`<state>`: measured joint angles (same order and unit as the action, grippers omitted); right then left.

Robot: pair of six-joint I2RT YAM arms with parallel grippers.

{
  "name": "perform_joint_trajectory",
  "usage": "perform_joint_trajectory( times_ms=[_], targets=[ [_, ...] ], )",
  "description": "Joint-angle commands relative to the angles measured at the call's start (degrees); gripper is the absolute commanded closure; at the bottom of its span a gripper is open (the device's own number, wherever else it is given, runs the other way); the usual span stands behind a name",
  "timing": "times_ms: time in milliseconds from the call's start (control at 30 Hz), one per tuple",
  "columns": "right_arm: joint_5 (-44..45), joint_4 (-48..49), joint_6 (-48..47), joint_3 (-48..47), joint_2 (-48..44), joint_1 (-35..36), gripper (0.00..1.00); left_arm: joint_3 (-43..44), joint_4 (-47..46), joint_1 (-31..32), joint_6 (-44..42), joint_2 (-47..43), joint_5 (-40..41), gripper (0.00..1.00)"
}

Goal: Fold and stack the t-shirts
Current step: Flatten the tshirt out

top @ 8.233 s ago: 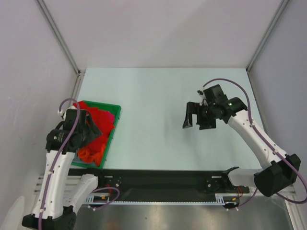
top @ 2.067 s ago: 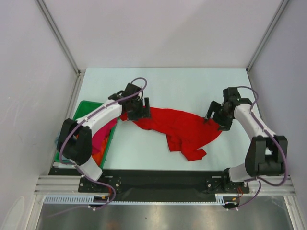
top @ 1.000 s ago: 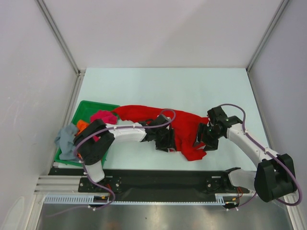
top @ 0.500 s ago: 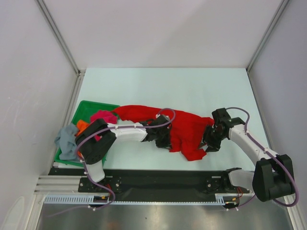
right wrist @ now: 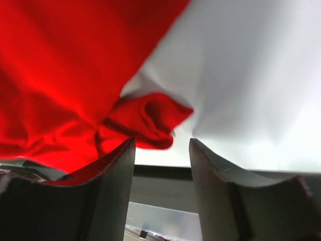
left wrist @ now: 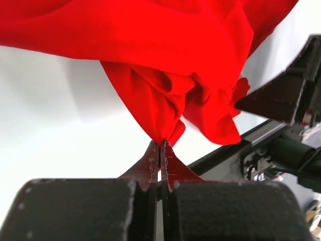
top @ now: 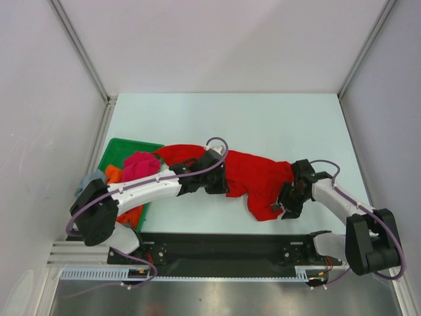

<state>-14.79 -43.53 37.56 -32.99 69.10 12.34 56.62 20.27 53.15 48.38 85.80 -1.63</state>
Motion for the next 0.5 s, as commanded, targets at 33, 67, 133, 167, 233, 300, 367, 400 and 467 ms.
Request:
perform_joint_trajectory(
  times_ms=[33, 67, 133, 167, 233, 300, 367, 400, 467],
  targets=[
    [0.0, 8.3, -0.1, 0.2, 5.2, 1.0, 0.48, -0.4, 2.8, 0.5, -3.1, -2.3, 1.5, 1.00],
    [0.0, 8.8, -0.2, -0.1, 6.3, 1.1, 0.50, -0.2, 3.4, 0.5, -3.5, -2.6, 1.4, 1.00],
    [-0.9, 8.6, -0.5, -1.1, 6.9, 1.0, 0.74, 0.3, 4.9, 0.5, -5.3, -4.1, 3.0, 1.00],
    [-1.2, 7.2, -0.6, -3.6, 6.6, 0.7, 0.88, 1.7, 8.2, 0.5, -6.2, -4.8, 3.7, 0.99],
    [-3.5, 0.8, -0.4, -7.2, 2.6, -0.6, 1.00, 3.6, 12.1, 0.5, -8.7, -8.0, 7.0, 1.00],
    [-3.9, -4.0, -0.4, -15.1, -1.0, -2.1, 1.00, 6.9, 18.6, 0.4, -10.2, -11.5, 9.7, 1.00],
    [-3.1, -11.6, -1.7, -25.0, -3.5, -4.1, 1.00, 12.0, 25.0, -0.2, -12.8, -18.4, 14.0, 1.00],
    [-3.1, -14.1, -1.7, -28.8, -3.4, -4.9, 1.00, 14.3, 25.0, -0.5, -12.8, -18.4, 15.2, 1.00],
    [-3.9, -20.7, -3.7, -34.4, -2.4, -6.5, 1.00, 21.2, 30.3, -1.9, -14.2, -22.0, 18.5, 1.00]
  ],
)
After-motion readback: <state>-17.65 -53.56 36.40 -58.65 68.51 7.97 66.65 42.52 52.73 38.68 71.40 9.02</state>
